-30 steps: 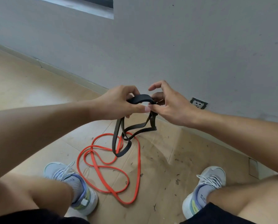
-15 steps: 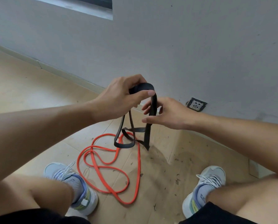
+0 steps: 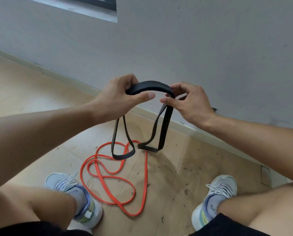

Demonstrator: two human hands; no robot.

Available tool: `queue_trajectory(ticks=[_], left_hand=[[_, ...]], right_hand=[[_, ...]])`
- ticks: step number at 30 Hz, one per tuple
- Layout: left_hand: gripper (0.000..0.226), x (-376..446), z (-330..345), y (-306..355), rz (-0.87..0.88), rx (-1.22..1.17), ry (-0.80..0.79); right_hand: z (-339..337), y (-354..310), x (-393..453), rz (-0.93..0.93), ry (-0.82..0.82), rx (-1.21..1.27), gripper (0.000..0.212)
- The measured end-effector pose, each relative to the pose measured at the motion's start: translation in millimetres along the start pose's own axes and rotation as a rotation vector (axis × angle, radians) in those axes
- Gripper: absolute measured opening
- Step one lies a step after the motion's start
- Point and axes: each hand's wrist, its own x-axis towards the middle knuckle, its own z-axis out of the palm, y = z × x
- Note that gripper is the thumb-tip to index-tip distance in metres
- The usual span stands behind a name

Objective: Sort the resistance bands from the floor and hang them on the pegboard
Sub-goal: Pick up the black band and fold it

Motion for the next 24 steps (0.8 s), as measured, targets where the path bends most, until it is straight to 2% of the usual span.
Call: queue_trajectory(ticks=[4,8,12,15,20,24], left_hand=[[0.025,0,5,-5,-0.025,0.055,-0.071],[0.018,-1,7,-6,-0.022,0.076,-0.078],[0.02,1,1,-2,-0.006,0.034,-0.007],[0.022,0,0,3,0.004,-0.054,-0.014],[0.029,-1,4,12,0.013,-0.15,-0.035],[0.034,-1,5,11,0.003,-0.216,-0.058]], right_hand=[[2,-1,-3,0.011,-0.057,0.01,0.028],[4,-3,-3,0.033,-0.095,0.06,0.023],[2,-6,-3,0.057,-0.135,0.165,0.022],[4,-9,-3,0.039,-0.168,0.229,0.015],[9,-8,-5,0.067,-0.359,0.154,0.009],[14,-3,-10,0.136,-0.451,0.107,0.015]])
